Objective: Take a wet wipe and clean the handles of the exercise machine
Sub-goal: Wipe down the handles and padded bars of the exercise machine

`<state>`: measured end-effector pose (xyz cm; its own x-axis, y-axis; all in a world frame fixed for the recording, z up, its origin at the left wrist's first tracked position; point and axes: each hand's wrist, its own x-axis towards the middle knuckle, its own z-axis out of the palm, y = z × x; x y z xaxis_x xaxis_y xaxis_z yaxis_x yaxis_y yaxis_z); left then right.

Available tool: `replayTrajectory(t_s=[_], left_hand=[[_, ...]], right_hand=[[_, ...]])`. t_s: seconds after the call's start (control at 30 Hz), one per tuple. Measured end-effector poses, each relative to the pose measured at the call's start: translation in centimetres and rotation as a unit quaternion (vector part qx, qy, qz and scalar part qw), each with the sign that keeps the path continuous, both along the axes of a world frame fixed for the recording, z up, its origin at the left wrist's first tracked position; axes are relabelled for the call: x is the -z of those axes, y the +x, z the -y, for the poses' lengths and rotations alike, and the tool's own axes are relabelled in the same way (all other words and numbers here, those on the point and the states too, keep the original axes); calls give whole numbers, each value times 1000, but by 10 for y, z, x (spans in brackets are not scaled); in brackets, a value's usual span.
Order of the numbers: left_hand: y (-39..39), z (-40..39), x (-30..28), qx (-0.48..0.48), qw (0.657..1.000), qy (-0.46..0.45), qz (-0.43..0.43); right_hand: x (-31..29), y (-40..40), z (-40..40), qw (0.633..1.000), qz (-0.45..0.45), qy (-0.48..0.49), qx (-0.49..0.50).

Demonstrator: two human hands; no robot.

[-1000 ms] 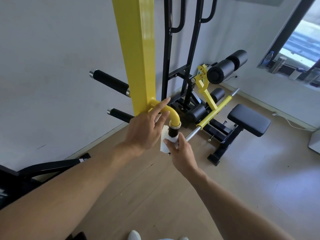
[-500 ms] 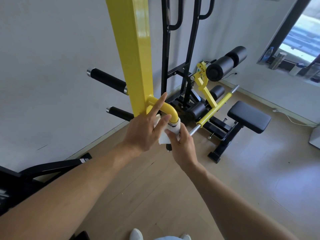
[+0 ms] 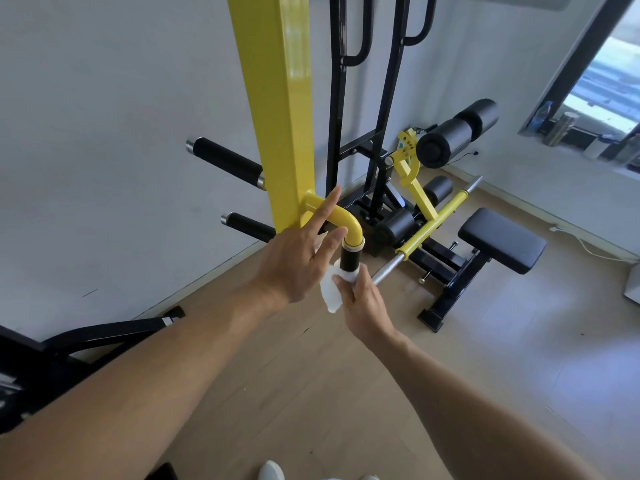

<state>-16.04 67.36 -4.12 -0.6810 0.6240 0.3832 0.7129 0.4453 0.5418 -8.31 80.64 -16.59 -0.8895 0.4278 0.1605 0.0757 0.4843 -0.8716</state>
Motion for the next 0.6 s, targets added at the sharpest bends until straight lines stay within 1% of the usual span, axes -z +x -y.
replayTrajectory(t_s=[0.1,0.13,0.17,0.2,0.23,0.3,0.33,0.37,0.43,0.53,0.57,0.6], left_hand=[[1,1,0,2,1000,9,5],[2,1,-1,-1,1000,9,3],[3,2,-1,-3,1000,7,4],[3,2,-1,-2,1000,5,7],[4,2,-1,-1,1000,4,10],[4,2,0,2,1000,3,14],[4,2,0,4,1000,3,14],[4,2,1,4,1000,3,13],[3,2,3,5,1000,4,15],[4,3,5,0,1000,8,23],[5,3,5,0,1000,11,26],[6,3,5,-1,999,14,29]], right_hand=[[-32,-11,3,994,-104,-10,14],[-37,-14,4,992,-129,-10,11],[-36,-15,5,991,-134,-7,2],[-27,-12,4,993,-115,0,-7],[-15,-9,3,997,-71,11,-14],[6,1,2,999,44,17,-18],[11,4,1,997,81,8,-14],[11,4,1,996,89,-2,-10],[-3,2,2,999,39,-3,-14],[-31,-3,3,997,-80,14,-4],[-33,-3,2,995,-99,22,1],[-28,-1,1,995,-93,31,1]])
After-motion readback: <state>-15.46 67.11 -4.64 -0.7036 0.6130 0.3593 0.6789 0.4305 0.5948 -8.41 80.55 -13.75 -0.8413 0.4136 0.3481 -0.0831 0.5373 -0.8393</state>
